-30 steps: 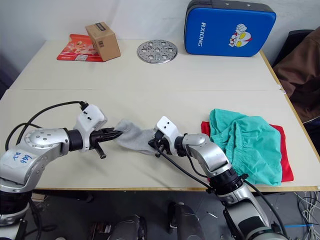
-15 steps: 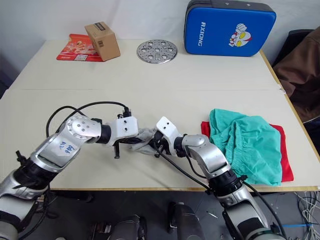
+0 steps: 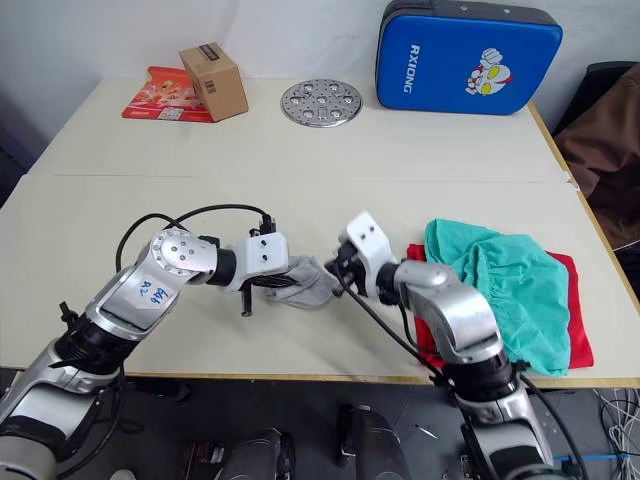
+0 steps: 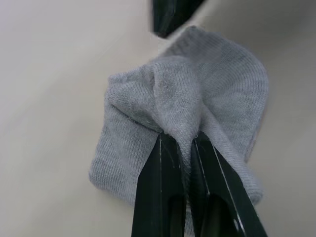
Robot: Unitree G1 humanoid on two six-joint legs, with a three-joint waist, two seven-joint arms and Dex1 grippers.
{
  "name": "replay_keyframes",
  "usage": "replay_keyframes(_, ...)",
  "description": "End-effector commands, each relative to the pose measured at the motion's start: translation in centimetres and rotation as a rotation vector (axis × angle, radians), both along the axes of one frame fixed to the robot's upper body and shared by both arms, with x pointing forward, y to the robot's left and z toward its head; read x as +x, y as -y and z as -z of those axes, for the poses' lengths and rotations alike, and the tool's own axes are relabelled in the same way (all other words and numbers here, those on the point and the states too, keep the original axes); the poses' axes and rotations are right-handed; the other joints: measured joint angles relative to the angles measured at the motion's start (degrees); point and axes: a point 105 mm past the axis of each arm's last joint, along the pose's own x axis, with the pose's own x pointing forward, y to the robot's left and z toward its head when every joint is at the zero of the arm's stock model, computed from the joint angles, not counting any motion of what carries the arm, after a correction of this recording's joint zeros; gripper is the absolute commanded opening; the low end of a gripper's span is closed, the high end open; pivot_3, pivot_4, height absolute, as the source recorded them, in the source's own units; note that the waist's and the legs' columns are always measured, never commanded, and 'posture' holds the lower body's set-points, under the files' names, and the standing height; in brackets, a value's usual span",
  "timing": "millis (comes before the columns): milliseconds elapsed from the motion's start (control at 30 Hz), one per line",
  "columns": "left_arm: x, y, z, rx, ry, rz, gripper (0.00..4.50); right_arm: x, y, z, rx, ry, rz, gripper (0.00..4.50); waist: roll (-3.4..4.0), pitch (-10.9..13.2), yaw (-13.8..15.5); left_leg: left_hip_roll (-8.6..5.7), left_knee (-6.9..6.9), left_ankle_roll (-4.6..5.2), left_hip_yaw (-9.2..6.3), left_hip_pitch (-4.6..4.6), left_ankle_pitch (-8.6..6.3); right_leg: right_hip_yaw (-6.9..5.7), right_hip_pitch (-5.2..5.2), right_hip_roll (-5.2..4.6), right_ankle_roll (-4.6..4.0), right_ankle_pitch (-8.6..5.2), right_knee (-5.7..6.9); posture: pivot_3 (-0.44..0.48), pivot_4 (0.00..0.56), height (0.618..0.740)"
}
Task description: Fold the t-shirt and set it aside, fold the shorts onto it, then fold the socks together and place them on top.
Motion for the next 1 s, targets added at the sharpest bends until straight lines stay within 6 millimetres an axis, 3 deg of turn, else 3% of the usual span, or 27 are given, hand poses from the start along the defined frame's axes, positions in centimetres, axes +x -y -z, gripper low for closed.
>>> replay_keyframes(33,-0.2,0.1,0.3,-0.005,-0.028,0.004,0.02,0.6,-2.0,-1.6,0.045,0.039,-0.024,0.00,0.00,0.00,0.08,0.00,-0.03,-0.03,0.00,0.01,0.02,0.00,-0.01,0.00,0.00,0.00,0.01,0.000,0.150,0.740)
replay_keyframes(133,-0.4,0.2,0.5,-0.035,-0.062,-0.004,0.02,0.9,-4.0,-1.3,0.046,0.027,-0.060,0.00,0.00,0.00,0.09,0.01,0.02,-0.03,-0.01,0.02,0.04,-0.01,-0.02,-0.02,-0.02,0.01,0.02,0.000,0.150,0.740)
replay_keyframes(333,-1.2,0.1,-0.5,-0.148,-0.151,-0.045,1.73,0.3,-4.5,2.3,-0.027,-0.052,-0.107,0.00,0.01,0.00,0.09,-0.03,0.13,0.10,0.02,-0.03,0.01,0.00,-0.02,-0.08,-0.03,0.01,0.03,0.000,0.150,0.740)
replay_keyframes(500,-2.3,-1.1,-3.9,-0.396,-0.299,-0.085,3.34,-1.1,-3.5,3.1,-0.046,-0.075,-0.151,0.00,0.01,0.01,-0.14,-0.02,0.17,0.10,0.01,-0.04,0.01,0.00,-0.02,-0.05,-0.03,0.01,0.07,0.000,0.150,0.740)
replay_keyframes(733,-1.0,-3.7,-6.0,-0.550,-0.333,-0.174,3.34,-1.5,-2.2,3.2,-0.048,-0.064,-0.151,0.00,0.01,0.01,-0.66,-0.02,0.14,0.01,0.00,0.02,0.06,0.01,-0.01,-0.04,-0.01,0.01,0.12,0.000,0.150,0.740)
replay_keyframes(1000,1.3,-3.1,-2.2,-0.337,-0.233,-0.131,0.73,-1.7,-1.9,2.6,-0.048,-0.046,-0.158,0.00,0.01,0.01,-1.07,-0.03,0.11,0.00,0.01,0.02,0.06,0.01,-0.02,-0.05,-0.02,0.01,0.10,0.000,0.150,0.740)
